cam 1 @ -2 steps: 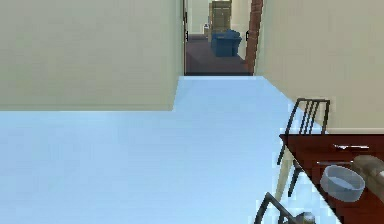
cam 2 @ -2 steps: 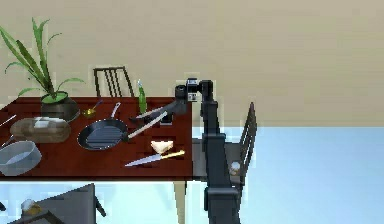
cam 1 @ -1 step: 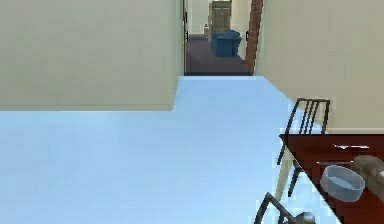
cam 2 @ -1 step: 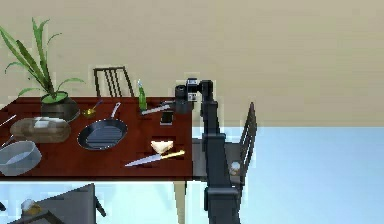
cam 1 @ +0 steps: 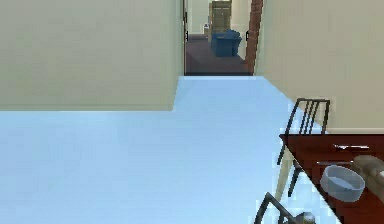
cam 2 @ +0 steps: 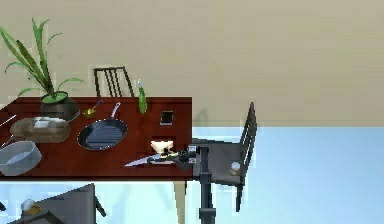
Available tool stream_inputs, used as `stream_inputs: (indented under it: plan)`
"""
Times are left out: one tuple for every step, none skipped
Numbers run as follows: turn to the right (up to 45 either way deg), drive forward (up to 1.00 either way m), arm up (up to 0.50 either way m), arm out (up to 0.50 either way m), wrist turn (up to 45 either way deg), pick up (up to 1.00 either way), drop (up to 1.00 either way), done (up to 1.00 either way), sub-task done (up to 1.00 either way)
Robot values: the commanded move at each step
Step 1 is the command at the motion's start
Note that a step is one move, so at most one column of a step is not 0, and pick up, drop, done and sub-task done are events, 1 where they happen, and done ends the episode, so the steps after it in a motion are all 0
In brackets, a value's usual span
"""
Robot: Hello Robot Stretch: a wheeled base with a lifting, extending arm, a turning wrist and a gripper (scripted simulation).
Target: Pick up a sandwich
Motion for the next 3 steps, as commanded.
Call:
stream_inputs:
  plan:
    - [0.0, 0.0, 0.0, 0.0, 0.0, 1.0, 0.0, 0.0, 0.0]
    - [0.0, 0.0, 0.1, 0.0, 0.0, 0.0, 0.0, 0.0, 0.0]
    - [0.0, 0.0, 0.0, 0.0, 0.0, 0.0, 0.0, 1.0, 0.0]
